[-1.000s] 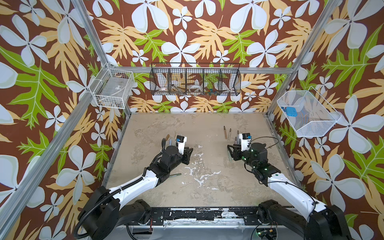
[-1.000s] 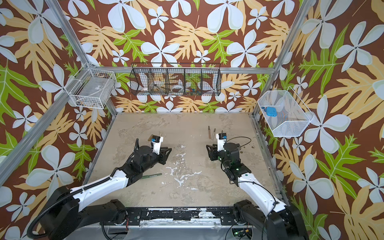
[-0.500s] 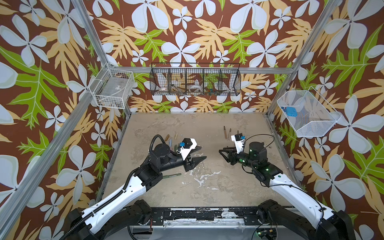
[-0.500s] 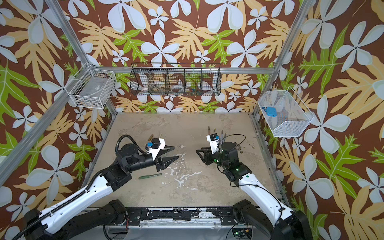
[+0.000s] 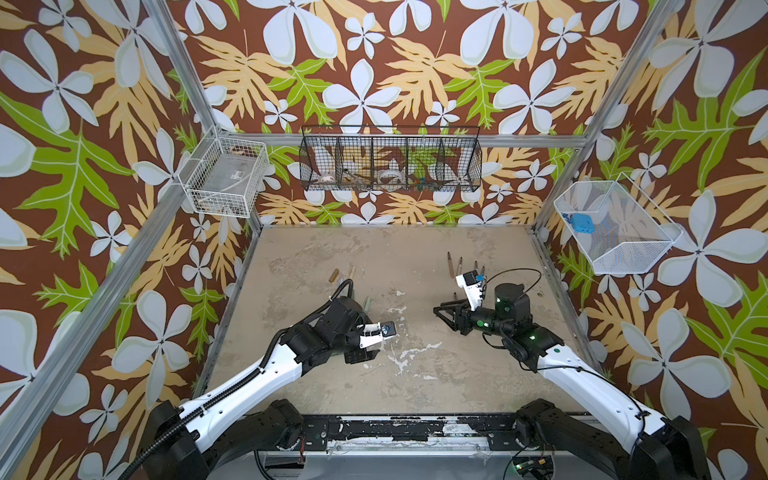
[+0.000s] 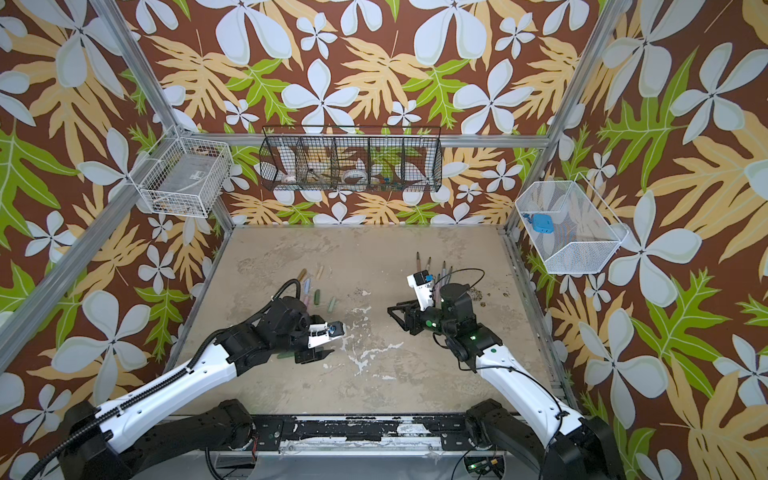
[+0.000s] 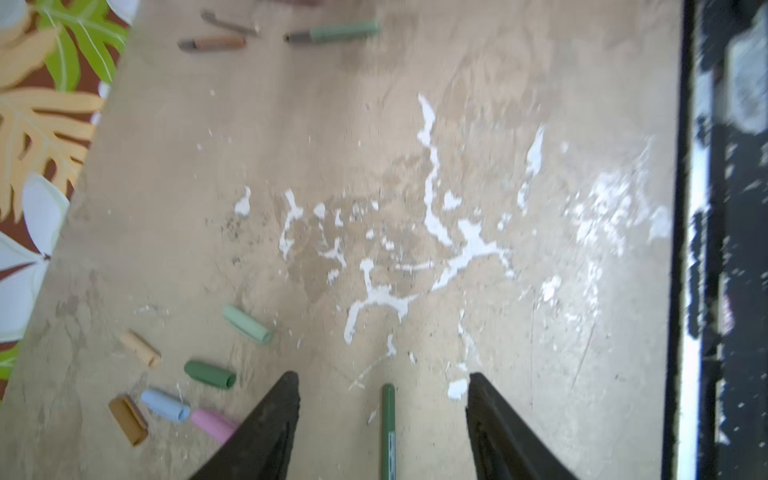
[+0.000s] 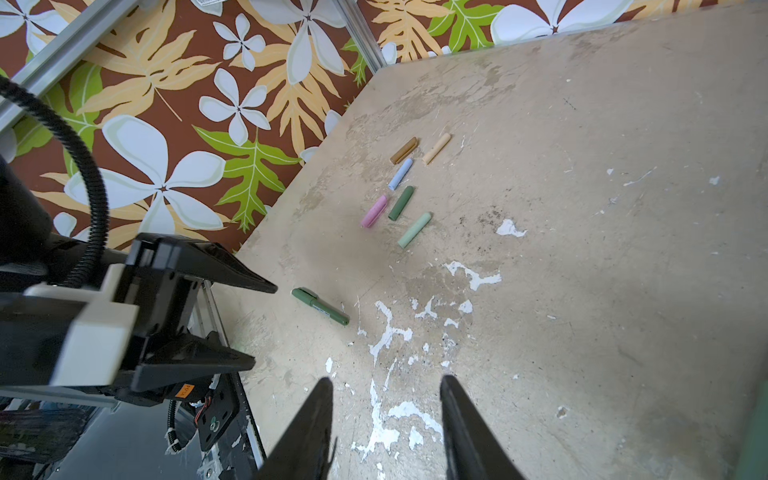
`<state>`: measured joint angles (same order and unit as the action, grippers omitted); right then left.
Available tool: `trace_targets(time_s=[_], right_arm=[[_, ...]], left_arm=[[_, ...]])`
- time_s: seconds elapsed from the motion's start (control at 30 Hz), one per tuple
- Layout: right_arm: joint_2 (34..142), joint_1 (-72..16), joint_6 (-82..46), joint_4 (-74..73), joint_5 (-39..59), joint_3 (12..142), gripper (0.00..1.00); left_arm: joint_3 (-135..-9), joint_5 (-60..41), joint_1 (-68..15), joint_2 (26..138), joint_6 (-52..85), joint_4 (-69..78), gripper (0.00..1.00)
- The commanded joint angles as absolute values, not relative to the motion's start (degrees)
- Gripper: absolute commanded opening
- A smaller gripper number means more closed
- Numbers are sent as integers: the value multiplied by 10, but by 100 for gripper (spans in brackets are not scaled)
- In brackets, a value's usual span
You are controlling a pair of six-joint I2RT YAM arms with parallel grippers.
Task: Open the pen caps
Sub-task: 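Reach down and close the left gripper on the dark-green pen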
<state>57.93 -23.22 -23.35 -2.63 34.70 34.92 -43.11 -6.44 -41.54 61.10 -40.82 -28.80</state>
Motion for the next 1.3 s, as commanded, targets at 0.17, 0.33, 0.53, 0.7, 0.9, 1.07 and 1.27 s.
trace_targets(time_s=[0.17,0.33,0.53,0.7,0.9,1.07,1.27], right_arm=[[585,-232,-226,-22,344,348,42],[587,-233,-222,-20,341,347,42],[589,-232,-221,-18,344,351,42],[588,-232,-221,-16,343,350,43],[584,-232,-220,-16,344,351,43],[585,-233,-218,-13,345,352,42],[579,-233,-217,-10,344,353,43]], left_arm=[[-469,62,-416,771,-414,-362,59],[-474,108,-416,831,-422,-371,54],[-487,69,-416,875,-410,-391,46],[-495,90,-416,893,-404,-381,37],[-486,92,-416,905,-409,-371,36],[-490,80,-416,920,-406,-374,29],[-494,49,-416,937,-399,-385,20]])
